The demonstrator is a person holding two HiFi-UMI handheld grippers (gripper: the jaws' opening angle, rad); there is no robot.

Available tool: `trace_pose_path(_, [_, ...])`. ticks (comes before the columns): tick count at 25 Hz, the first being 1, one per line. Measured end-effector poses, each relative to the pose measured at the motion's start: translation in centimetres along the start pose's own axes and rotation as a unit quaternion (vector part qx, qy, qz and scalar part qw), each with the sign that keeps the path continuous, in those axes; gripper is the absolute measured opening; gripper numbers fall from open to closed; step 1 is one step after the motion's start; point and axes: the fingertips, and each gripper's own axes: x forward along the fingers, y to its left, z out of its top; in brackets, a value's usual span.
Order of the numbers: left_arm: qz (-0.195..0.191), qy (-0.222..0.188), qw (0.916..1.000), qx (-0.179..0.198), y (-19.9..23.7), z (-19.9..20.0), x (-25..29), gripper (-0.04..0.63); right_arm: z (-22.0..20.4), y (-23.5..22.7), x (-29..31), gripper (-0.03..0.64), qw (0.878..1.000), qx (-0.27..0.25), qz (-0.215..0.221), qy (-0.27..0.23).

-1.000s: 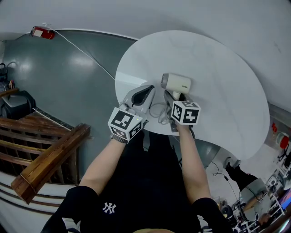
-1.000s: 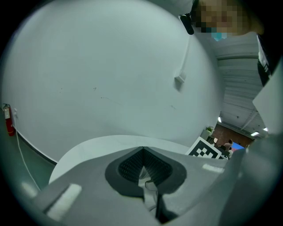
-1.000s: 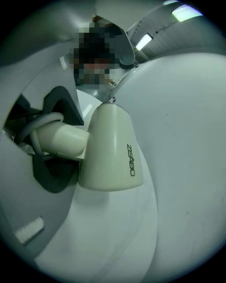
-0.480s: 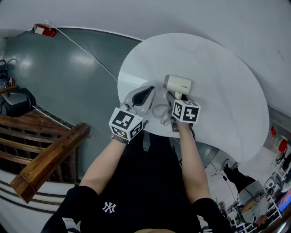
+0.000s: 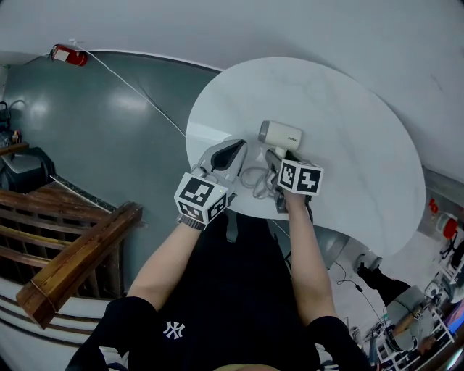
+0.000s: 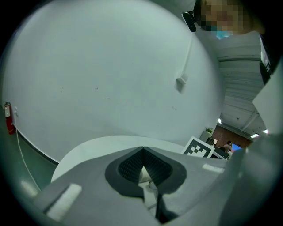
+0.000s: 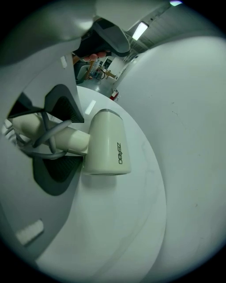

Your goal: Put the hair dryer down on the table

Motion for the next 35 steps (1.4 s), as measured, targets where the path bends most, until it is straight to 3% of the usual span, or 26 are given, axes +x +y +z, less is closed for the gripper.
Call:
trace_pose_path(7, [-0.013,0.002,0.9999,0.003,-1.6,-0.2,-1.0,0.000,-0.8,-0.3,-2.8,0.252,0.999,0.015,-0.006,-0.032])
trace_pose_path(18, [-0.043,0.007,0.9990,0.008,-4.9,0.4,-4.6,0.000,0.9,3.6,-10.2,0.066,0.987,-0.010,0.003,-0.162])
trace_pose_path(21, [-0.051,0.008,0.9986,0.011,-5.9,1.0,-6.0,0.000,1.4,5.2,-12.6,0.023,0.979,-0.016,0.013,-0.202])
trace_pose_path(26, [-0.067,0.001,0.9976,0.016,-7.8,2.6,-8.8,0.000,2.1,8.8,-17.2,0.023,0.960,-0.022,0.046,-0.274])
trace_pose_path(35, [-0.091,-0.027,0.9947,0.038,-10.6,5.8,-13.9,0.000,2.2,15.0,-25.0,0.023,0.927,-0.064,0.060,-0.364])
